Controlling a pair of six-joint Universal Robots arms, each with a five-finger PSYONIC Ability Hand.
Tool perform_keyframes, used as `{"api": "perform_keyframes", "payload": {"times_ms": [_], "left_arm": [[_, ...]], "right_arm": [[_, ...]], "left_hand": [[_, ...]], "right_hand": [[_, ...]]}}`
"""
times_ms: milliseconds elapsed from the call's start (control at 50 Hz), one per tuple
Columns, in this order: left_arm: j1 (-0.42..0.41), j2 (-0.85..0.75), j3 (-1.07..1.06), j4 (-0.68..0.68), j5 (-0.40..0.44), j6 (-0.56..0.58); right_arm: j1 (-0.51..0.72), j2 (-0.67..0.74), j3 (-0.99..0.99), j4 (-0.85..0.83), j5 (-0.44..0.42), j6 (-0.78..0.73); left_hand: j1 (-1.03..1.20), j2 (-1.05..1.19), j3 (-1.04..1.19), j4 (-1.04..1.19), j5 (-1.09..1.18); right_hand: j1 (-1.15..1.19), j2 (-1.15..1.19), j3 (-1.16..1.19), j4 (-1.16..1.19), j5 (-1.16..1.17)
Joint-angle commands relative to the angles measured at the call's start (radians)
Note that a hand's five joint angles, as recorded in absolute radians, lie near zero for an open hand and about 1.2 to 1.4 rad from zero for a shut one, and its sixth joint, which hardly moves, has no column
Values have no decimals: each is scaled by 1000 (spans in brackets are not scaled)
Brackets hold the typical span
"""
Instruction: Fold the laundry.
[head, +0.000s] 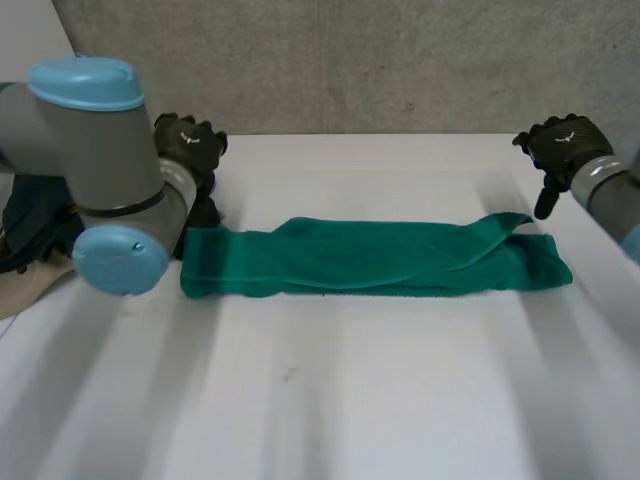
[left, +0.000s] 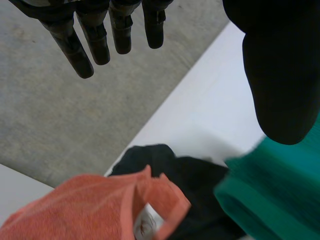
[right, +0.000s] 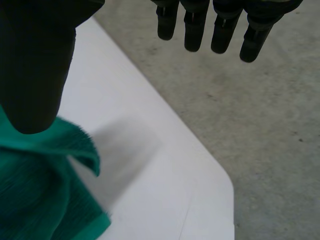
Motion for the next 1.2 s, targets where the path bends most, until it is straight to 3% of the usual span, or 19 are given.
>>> {"api": "perform_keyframes", "payload": {"times_ms": [20, 140, 240, 420, 540, 580, 700, 740, 820, 920, 1200], "left_arm": [[10, 115, -245, -9, 66, 29], [36, 154, -388, 10, 98, 27], [56, 155, -439, 77, 115, 14], [63, 131, -485, 151, 134, 6], [71, 125, -500, 165, 141, 3], [73, 125, -503, 171, 141, 3], [85, 123, -497, 195, 143, 0], [86, 123, -494, 195, 143, -2], [86, 115, -483, 195, 143, -2], [85, 89, -463, 197, 143, 3], [80, 36, -440, 201, 189, 12]], "right_arm": [[-46, -33, -11, 153, -122, -148], [-54, 41, -37, 166, -205, -310], [-49, 116, -73, 160, -223, -413], [-25, 251, -117, 40, -238, -395], [-11, 332, -166, -141, -219, -352], [-9, 348, -174, -181, -212, -327], [-3, 392, -215, -267, -205, -246], [-8, 392, -223, -264, -203, -240], [-17, 345, -209, -223, -205, -209], [-18, 170, -115, -125, -217, -140], [-6, -270, 91, -72, -216, 30]], "left_hand": [[84, 84, 81, 86, 62], [134, 134, 131, 137, 112], [137, 137, 134, 139, 115], [161, 161, 157, 163, 139], [161, 161, 157, 163, 139], [161, 161, 157, 163, 139], [164, 164, 160, 166, 142], [164, 164, 160, 166, 142], [167, 167, 163, 169, 145], [219, 219, 216, 221, 197], [422, 422, 418, 424, 400]], "right_hand": [[262, 262, 262, 267, 257], [330, 330, 330, 335, 325], [336, 336, 336, 341, 330], [336, 336, 336, 341, 330], [365, 365, 365, 370, 360], [418, 418, 418, 423, 412], [1063, 1063, 1063, 1068, 1057], [1152, 1153, 1153, 1158, 1147], [1152, 1153, 1153, 1158, 1147], [1152, 1153, 1153, 1158, 1147], [1152, 1153, 1153, 1158, 1147]]}}
